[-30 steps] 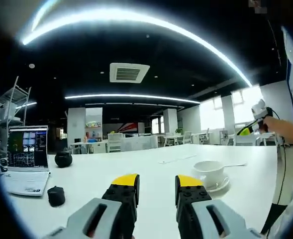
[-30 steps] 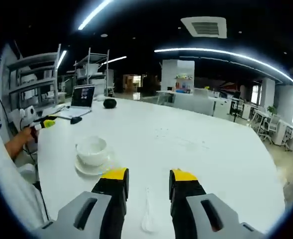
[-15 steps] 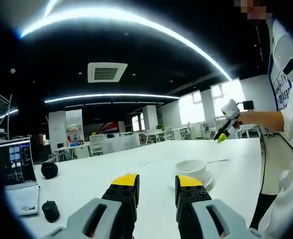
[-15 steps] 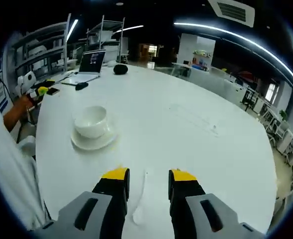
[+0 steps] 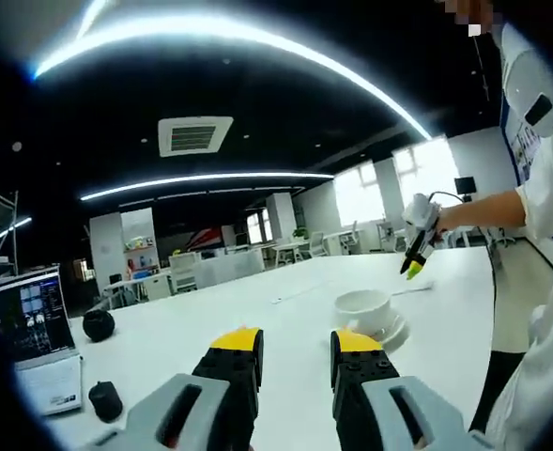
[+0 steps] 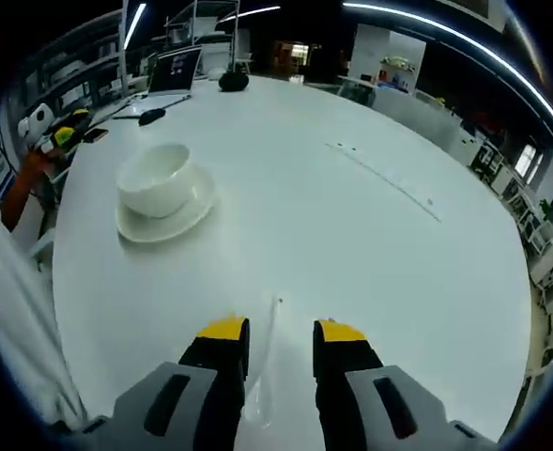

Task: Tidy tabletop coffee trays, cups and spoons，present forward

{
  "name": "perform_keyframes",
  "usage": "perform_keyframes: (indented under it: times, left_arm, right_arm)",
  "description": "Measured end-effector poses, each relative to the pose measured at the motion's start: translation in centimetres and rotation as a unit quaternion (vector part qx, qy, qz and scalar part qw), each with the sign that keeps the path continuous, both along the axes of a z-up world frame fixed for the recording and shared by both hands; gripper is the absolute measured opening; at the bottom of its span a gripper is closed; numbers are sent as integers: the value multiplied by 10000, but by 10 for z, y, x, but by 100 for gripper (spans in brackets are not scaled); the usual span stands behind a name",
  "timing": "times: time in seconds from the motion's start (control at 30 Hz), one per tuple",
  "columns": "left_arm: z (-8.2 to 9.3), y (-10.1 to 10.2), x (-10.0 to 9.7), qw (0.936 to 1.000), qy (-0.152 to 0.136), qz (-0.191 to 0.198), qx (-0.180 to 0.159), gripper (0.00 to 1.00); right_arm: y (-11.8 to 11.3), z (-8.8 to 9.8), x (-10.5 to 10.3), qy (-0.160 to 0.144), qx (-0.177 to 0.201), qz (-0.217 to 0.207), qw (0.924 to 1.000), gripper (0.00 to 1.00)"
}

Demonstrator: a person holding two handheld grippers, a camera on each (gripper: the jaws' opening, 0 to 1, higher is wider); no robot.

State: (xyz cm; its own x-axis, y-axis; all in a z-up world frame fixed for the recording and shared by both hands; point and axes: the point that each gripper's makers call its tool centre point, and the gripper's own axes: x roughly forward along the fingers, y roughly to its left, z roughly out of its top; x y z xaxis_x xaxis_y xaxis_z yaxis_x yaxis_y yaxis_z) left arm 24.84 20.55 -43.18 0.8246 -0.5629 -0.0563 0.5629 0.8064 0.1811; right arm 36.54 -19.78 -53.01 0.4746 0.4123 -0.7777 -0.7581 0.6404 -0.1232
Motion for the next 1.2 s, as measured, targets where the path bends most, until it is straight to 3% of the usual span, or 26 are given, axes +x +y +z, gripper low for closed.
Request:
perform_keyframes:
  times: [0.3,0.63,0.8,0.97,1.1,1.2]
  left_arm:
    - [-3,-1,-1,10000,5,23,46,30]
    - [-6,0,0,9999,46,63,-80,31]
    - [-7,-1,1,9999,54,73,-137,31]
    - [-8,-2,0,9998,63,64,-168,31]
    - [-11,0,2,9997,106,110,-203,31]
    - [-12,1,1,9996,123,122,-241,31]
  right_arm:
    - [-7,-23,-4,287,-128,-101,9995,24]
    - [-6,-34,-13,464,-242,-125,9986,24]
    - [0,-35,-19,614,-30,-181,9979,19]
    - [2,-36,-20,562,-6,-231,9982,18]
    - [1,-36,-19,421,-145,-241,9987,7]
    - [2,-38,-18,422,-204,-268,9985,6]
